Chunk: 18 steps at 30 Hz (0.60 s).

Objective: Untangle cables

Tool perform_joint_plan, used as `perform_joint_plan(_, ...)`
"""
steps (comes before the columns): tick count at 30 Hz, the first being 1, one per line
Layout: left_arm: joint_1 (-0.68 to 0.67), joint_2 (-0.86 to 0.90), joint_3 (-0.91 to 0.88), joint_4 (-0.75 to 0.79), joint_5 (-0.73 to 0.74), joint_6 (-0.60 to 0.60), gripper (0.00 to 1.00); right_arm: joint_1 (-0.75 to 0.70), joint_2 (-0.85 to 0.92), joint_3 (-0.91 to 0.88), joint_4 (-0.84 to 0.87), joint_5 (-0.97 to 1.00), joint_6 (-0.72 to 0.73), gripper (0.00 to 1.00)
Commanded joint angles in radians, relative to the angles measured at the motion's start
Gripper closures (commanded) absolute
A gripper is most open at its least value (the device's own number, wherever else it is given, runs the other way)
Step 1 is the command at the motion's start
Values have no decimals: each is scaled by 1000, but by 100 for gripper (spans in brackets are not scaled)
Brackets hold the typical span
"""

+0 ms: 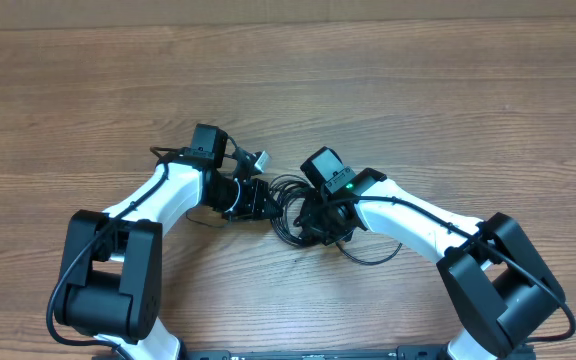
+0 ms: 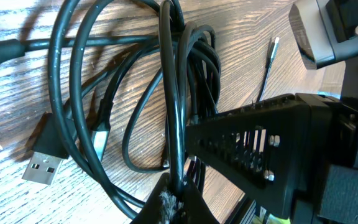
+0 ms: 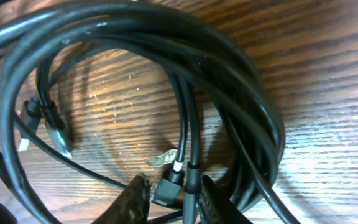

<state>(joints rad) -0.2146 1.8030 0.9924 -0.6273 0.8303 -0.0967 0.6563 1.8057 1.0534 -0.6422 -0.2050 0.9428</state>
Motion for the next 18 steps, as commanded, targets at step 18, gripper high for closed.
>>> perform_joint_plan(18, -1, 16, -9, 1, 5, 23, 96, 18, 4, -27, 64, 10, 53, 96)
